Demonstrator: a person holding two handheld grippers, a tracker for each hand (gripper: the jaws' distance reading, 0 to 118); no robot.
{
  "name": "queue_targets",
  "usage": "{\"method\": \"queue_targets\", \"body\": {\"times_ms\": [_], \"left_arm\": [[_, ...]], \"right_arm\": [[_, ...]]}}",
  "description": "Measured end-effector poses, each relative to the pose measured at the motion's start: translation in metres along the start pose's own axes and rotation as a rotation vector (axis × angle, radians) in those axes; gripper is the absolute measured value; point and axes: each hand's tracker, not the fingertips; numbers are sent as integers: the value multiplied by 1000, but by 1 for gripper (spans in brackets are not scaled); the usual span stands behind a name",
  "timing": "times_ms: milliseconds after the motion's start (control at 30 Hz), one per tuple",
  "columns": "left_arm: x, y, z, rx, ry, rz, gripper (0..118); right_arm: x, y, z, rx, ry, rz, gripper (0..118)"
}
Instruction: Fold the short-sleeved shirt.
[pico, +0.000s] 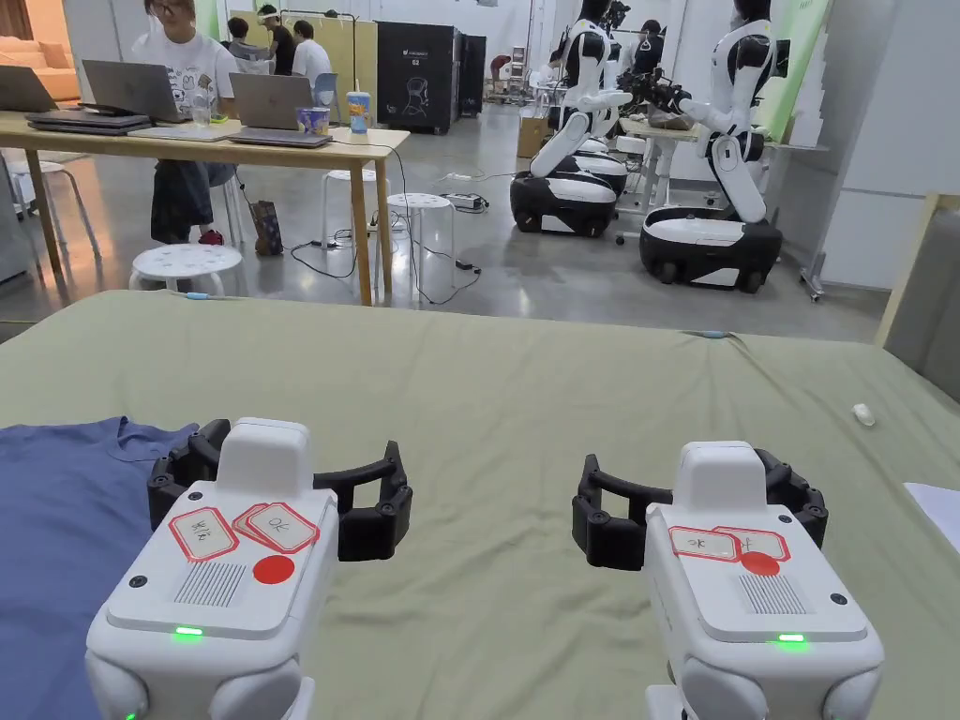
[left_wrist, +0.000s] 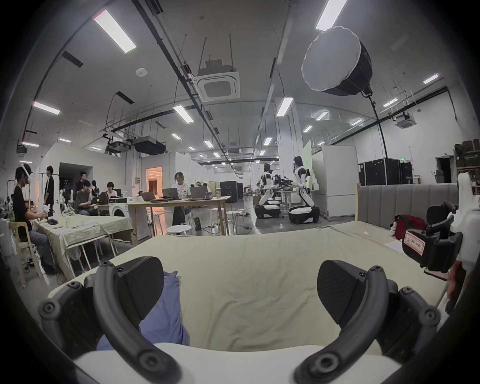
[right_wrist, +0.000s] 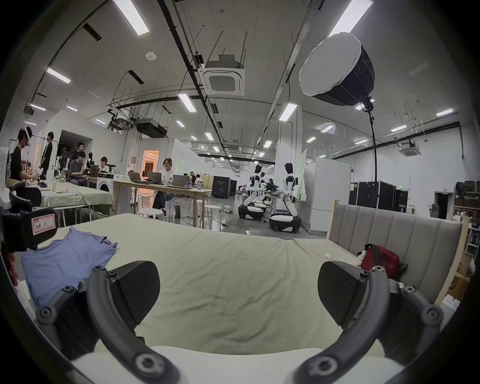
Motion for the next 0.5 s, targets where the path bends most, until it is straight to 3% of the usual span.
{"method": "queue_targets", "body": {"times_ms": [500], "left_arm": [[0,-1,2,1,3,7,118]], "right_arm": [[-1,1,1,5,-4,-2,118]]}}
